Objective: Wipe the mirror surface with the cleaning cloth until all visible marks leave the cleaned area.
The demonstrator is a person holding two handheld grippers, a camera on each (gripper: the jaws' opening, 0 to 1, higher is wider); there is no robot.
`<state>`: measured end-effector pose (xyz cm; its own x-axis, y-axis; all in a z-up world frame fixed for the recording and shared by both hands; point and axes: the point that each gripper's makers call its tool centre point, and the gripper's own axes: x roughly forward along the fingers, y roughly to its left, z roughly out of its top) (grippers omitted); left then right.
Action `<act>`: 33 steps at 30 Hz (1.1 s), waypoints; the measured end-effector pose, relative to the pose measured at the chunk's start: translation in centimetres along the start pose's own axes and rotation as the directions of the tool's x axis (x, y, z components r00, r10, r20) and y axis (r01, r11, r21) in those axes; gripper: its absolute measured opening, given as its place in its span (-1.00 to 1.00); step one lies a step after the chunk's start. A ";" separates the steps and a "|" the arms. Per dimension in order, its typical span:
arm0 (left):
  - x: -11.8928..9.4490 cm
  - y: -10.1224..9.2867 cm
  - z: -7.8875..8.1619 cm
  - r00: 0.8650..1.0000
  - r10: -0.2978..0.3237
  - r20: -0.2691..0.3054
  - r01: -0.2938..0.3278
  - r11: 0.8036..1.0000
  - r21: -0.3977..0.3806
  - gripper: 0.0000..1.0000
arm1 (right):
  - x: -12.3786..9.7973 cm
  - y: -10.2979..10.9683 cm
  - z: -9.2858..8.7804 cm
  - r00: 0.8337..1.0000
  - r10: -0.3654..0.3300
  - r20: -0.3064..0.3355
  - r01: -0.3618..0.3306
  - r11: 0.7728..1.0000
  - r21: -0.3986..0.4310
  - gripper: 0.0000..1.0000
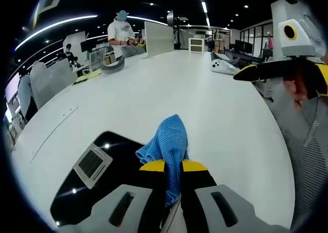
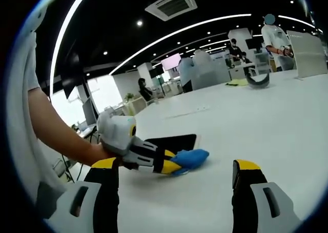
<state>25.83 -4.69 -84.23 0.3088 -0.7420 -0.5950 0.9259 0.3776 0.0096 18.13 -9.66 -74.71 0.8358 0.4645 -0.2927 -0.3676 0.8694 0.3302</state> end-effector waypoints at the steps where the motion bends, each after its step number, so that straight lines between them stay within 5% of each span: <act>1: 0.0 0.1 0.0 1.000 -0.001 0.001 0.001 1.000 -0.003 -0.87 | 0.0 0.0 0.0 1.000 0.001 0.001 -0.001 1.000 0.000 0.83; 33: 0.5 0.9 0.3 1.000 0.008 0.003 -0.008 1.000 -0.003 -0.87 | 0.0 -0.3 0.5 1.000 -0.007 0.015 0.007 1.000 0.016 0.81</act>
<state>26.89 -4.89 -84.31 0.3165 -0.7410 -0.5922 0.9230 0.3847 0.0119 18.42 -10.06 -74.40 0.8447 0.4554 -0.2812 -0.3549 0.8699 0.3427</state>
